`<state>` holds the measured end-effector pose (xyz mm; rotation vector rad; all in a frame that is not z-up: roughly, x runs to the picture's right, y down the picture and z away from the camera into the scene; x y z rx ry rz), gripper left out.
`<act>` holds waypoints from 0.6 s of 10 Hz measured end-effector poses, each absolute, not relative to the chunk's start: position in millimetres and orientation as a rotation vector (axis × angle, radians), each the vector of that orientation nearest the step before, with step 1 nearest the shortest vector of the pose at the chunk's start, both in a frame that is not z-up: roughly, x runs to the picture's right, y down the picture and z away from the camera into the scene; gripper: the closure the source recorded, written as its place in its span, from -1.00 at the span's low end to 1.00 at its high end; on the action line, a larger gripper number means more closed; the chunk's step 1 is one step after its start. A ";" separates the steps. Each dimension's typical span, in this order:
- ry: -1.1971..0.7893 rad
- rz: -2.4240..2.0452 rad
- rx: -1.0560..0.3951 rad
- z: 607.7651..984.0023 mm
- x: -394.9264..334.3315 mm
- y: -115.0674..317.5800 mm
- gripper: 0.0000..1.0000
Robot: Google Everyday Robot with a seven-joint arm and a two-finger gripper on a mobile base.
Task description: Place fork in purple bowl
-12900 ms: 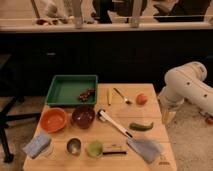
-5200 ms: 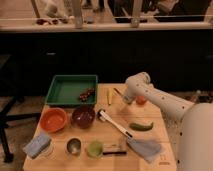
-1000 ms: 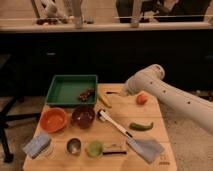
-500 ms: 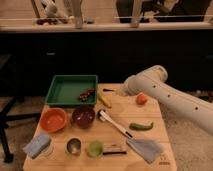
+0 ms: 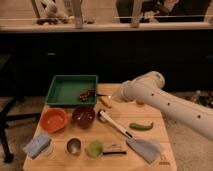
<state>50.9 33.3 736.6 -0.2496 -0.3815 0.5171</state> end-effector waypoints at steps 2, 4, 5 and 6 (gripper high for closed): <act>-0.418 0.469 -0.260 727.4 30.4 42.2 1.00; -0.418 0.464 -0.259 727.5 29.6 42.1 1.00; -0.418 0.465 -0.258 727.4 30.2 42.1 1.00; -0.418 0.465 -0.259 727.5 29.9 42.1 1.00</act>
